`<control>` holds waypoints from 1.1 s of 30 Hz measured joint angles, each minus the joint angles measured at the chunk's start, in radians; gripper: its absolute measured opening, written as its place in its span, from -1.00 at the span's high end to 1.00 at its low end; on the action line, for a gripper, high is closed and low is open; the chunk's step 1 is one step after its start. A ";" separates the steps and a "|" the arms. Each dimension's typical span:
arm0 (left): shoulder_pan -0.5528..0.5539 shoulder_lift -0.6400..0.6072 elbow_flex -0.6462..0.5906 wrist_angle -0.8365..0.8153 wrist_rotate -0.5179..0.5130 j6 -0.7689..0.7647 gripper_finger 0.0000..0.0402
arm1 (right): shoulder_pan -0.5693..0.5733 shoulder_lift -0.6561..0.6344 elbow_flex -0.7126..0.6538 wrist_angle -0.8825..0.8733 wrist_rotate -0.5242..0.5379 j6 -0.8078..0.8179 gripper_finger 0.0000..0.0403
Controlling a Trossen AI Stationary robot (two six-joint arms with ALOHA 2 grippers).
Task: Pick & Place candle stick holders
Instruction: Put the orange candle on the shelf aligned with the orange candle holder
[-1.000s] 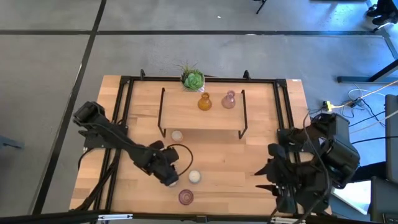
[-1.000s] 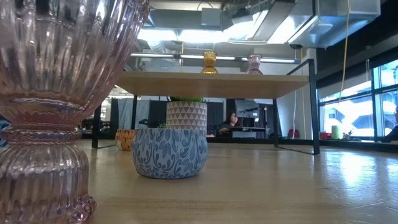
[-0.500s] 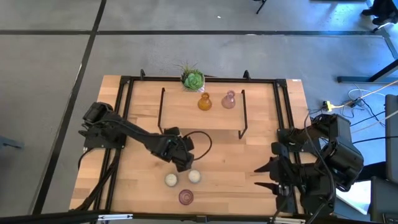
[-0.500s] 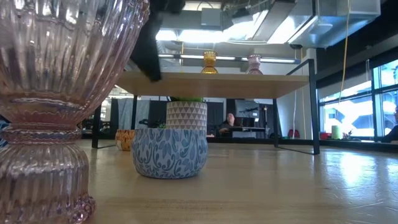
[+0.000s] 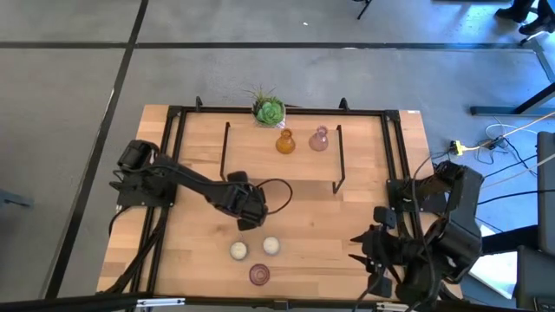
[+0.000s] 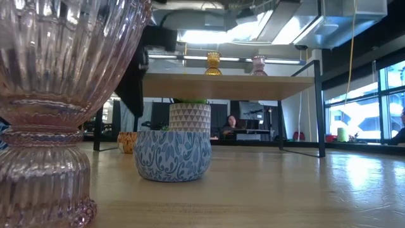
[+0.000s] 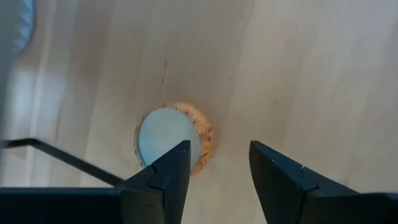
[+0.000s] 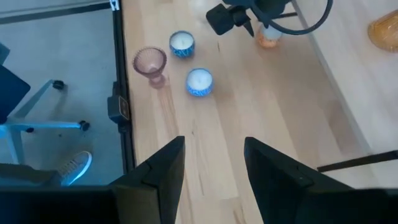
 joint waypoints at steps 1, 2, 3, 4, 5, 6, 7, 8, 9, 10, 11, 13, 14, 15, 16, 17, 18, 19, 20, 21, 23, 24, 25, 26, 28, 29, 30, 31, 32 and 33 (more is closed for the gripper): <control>0.007 0.000 -0.012 0.004 0.006 0.004 0.21 | 0.000 0.000 -0.001 0.000 0.000 0.003 0.16; 0.011 -0.002 -0.023 0.015 0.005 0.007 0.21 | 0.000 0.000 -0.001 0.000 0.000 0.003 0.16; 0.014 -0.006 -0.031 0.028 0.003 0.009 0.21 | 0.000 0.000 -0.001 0.000 0.000 0.004 0.16; 0.015 -0.007 -0.039 0.039 -0.002 0.016 0.21 | 0.000 0.000 -0.001 0.000 0.000 0.005 0.16; 0.015 -0.007 -0.043 0.042 -0.012 0.026 0.21 | 0.000 0.000 -0.001 0.001 0.000 0.008 0.16; 0.014 -0.005 -0.044 0.042 -0.024 0.034 0.21 | 0.000 0.000 -0.001 0.001 0.000 0.013 0.16; 0.014 -0.004 -0.045 0.046 -0.034 0.040 0.21 | 0.000 0.000 -0.001 0.001 0.000 0.019 0.16; 0.014 -0.002 -0.046 0.051 -0.040 0.046 0.21 | 0.000 0.000 -0.001 0.001 0.000 0.022 0.16; 0.017 -0.002 -0.046 0.054 -0.039 0.052 0.21 | 0.000 0.000 -0.001 0.000 0.000 0.025 0.16; 0.020 -0.002 -0.046 0.056 -0.035 0.061 0.21 | -0.002 0.000 -0.001 0.000 0.000 0.028 0.16; 0.021 -0.002 -0.046 0.055 -0.029 0.069 0.21 | -0.003 0.000 -0.001 0.000 0.000 0.028 0.16; 0.022 -0.003 -0.046 0.055 -0.022 0.076 0.21 | -0.004 0.000 -0.001 0.001 0.000 0.028 0.16; 0.021 -0.003 -0.046 0.057 -0.021 0.075 0.21 | -0.004 0.000 -0.001 0.001 0.001 0.028 0.16; 0.015 -0.003 -0.046 0.059 -0.020 0.074 0.21 | -0.004 0.000 -0.001 0.000 0.005 0.028 0.16; 0.008 -0.002 -0.046 0.060 -0.020 0.073 0.21 | -0.004 0.000 -0.001 0.001 0.007 0.029 0.16; 0.001 -0.002 -0.046 0.060 -0.015 0.071 0.21 | -0.004 0.000 -0.001 0.000 0.008 0.032 0.16; -0.009 0.000 -0.047 0.066 0.001 0.071 0.21 | -0.004 0.000 -0.001 0.001 0.008 0.035 0.16; -0.018 0.002 -0.047 0.068 0.010 0.073 0.21 | -0.004 0.000 -0.001 0.001 0.009 0.036 0.16; -0.029 0.004 -0.048 0.066 0.008 0.074 0.21 | -0.004 0.000 -0.001 0.001 0.014 0.037 0.16; -0.038 0.003 -0.048 0.062 0.002 0.075 0.21 | -0.004 0.000 -0.001 0.001 0.016 0.039 0.16; -0.059 0.002 -0.048 0.043 -0.027 0.076 0.22 | -0.005 0.000 -0.001 0.001 0.016 0.039 0.16; -0.068 0.002 -0.047 0.022 -0.048 0.075 0.24 | -0.005 0.000 -0.001 0.001 0.016 0.039 0.16; -0.076 0.002 -0.046 0.001 -0.065 0.075 0.25 | -0.005 0.000 -0.001 0.001 0.016 0.039 0.16; -0.083 0.008 -0.041 -0.007 -0.076 0.076 0.28 | -0.005 0.000 -0.001 0.000 0.016 0.039 0.16; -0.094 0.030 -0.030 -0.008 -0.079 0.099 0.32 | -0.007 0.000 -0.001 0.001 0.023 0.039 0.16; -0.100 0.046 -0.022 -0.017 -0.074 0.116 0.34 | -0.010 0.000 -0.001 0.000 0.024 0.039 0.16; -0.105 0.068 -0.009 -0.019 -0.065 0.135 0.36 | -0.011 0.000 -0.001 0.001 0.024 0.039 0.16; -0.110 0.094 0.006 -0.018 -0.061 0.157 0.38 | -0.013 0.000 -0.001 0.001 0.025 0.039 0.16; -0.114 0.118 0.023 -0.029 -0.063 0.176 0.39 | -0.017 0.000 -0.001 0.000 0.026 0.039 0.16; -0.118 0.142 0.043 -0.051 -0.073 0.187 0.40 | -0.019 0.000 -0.001 0.000 0.026 0.039 0.16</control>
